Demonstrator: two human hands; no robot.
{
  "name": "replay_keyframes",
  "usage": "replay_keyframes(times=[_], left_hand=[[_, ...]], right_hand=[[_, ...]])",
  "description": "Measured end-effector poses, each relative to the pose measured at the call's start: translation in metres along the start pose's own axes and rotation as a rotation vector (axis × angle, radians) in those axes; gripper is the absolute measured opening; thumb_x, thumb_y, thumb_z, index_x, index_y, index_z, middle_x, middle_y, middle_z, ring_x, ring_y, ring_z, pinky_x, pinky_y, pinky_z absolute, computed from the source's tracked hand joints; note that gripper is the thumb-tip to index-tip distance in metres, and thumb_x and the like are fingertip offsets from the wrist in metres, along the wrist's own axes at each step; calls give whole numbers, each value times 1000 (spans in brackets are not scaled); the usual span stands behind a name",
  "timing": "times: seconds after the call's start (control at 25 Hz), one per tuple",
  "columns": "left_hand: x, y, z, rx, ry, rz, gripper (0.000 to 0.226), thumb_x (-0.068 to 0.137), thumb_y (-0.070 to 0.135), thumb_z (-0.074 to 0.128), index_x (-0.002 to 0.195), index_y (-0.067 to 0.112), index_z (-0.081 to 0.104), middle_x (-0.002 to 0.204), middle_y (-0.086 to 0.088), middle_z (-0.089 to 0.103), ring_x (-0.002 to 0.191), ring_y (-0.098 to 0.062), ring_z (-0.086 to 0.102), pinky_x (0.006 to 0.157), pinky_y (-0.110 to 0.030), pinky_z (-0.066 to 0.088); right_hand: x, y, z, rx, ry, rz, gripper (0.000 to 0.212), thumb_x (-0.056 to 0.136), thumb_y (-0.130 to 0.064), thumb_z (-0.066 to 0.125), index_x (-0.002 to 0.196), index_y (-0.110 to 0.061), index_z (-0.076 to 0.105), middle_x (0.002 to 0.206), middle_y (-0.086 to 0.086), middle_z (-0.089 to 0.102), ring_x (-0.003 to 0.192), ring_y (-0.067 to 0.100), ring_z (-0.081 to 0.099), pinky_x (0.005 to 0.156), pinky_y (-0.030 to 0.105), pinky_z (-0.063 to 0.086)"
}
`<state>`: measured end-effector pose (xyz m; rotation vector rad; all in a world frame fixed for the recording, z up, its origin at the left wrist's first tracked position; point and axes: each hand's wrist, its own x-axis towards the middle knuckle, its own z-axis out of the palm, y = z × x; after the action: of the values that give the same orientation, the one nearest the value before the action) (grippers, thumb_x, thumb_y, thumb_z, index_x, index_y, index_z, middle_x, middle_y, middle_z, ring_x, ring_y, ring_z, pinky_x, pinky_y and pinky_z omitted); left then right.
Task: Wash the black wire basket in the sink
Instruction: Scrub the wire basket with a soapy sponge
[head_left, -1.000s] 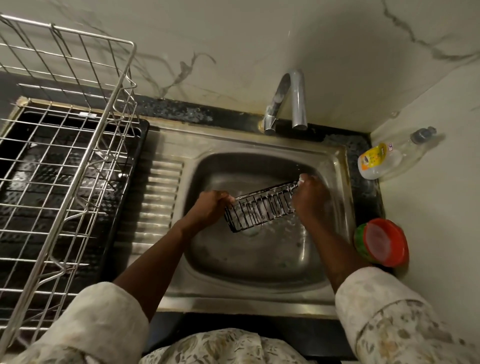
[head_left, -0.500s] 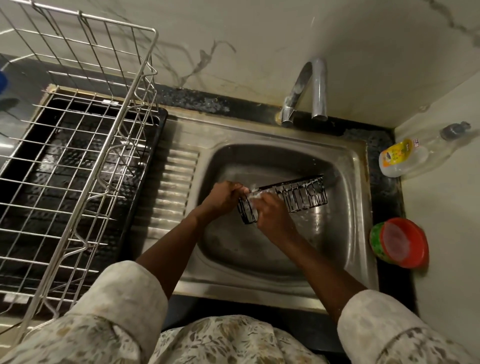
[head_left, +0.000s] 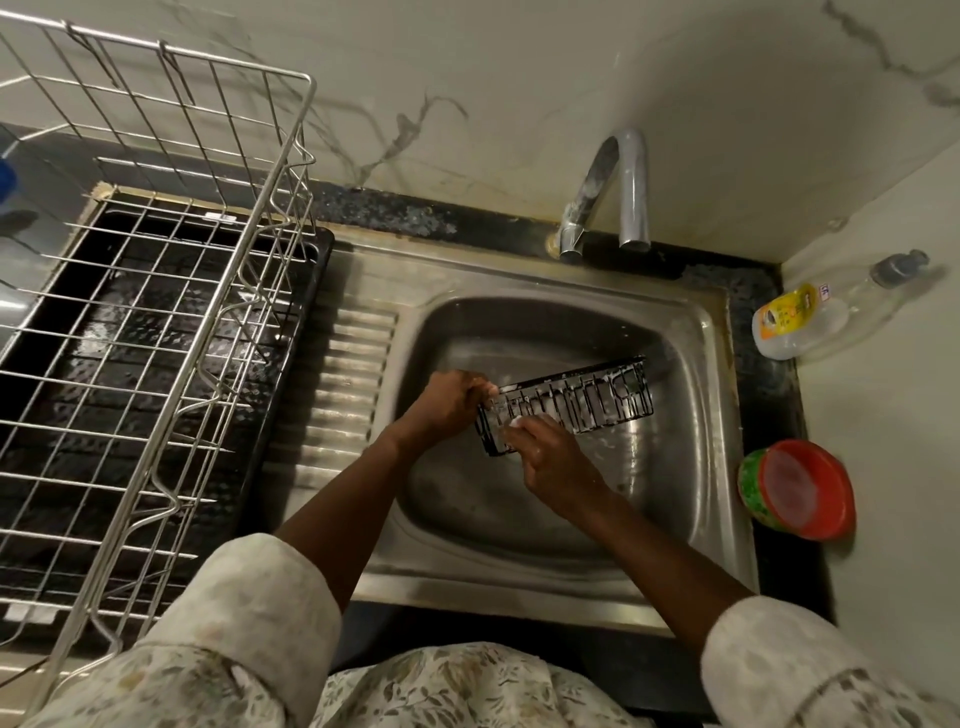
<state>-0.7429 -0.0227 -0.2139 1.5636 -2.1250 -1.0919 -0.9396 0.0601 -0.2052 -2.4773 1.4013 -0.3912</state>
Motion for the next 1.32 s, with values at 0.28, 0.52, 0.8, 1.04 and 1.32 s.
replay_keyframes(times=[0.28, 0.52, 0.8, 1.04, 1.32], left_hand=[[4, 10, -7, 0, -37, 20, 25, 98, 10, 50, 84, 6, 71, 87, -7, 73, 81, -20, 69, 73, -29, 54], [7, 11, -5, 49, -36, 62, 23, 97, 9, 52, 85, 4, 72, 88, -10, 74, 81, -24, 69, 74, -32, 55], [10, 14, -6, 126, -67, 45, 20, 94, 2, 53, 85, 9, 69, 88, -6, 72, 80, -19, 68, 67, -18, 42], [13, 20, -8, 134, -60, 20, 13, 89, 8, 62, 101, 10, 68, 96, -4, 71, 88, -22, 67, 78, -35, 54], [33, 31, -16, 278, -104, 20, 19, 86, 7, 59, 100, 13, 71, 99, -7, 74, 93, -30, 68, 82, -30, 49]], right_hand=[[58, 30, -16, -45, 39, 99, 47, 69, 19, 64, 112, 1, 72, 101, 18, 66, 91, 35, 63, 76, 43, 58], [-15, 21, -16, -25, -29, 56, 51, 71, 21, 67, 115, -5, 71, 111, 15, 66, 103, 29, 63, 81, 38, 59], [11, 42, -14, -45, 5, 165, 60, 66, 25, 61, 116, -6, 70, 111, 14, 66, 106, 31, 60, 87, 42, 56], [-9, 41, -25, 5, 97, 141, 42, 81, 4, 43, 110, -5, 72, 108, 13, 67, 102, 28, 61, 87, 42, 56], [47, 63, -33, 57, 186, 346, 45, 74, 8, 46, 108, -4, 73, 101, 12, 67, 92, 28, 64, 84, 37, 55]])
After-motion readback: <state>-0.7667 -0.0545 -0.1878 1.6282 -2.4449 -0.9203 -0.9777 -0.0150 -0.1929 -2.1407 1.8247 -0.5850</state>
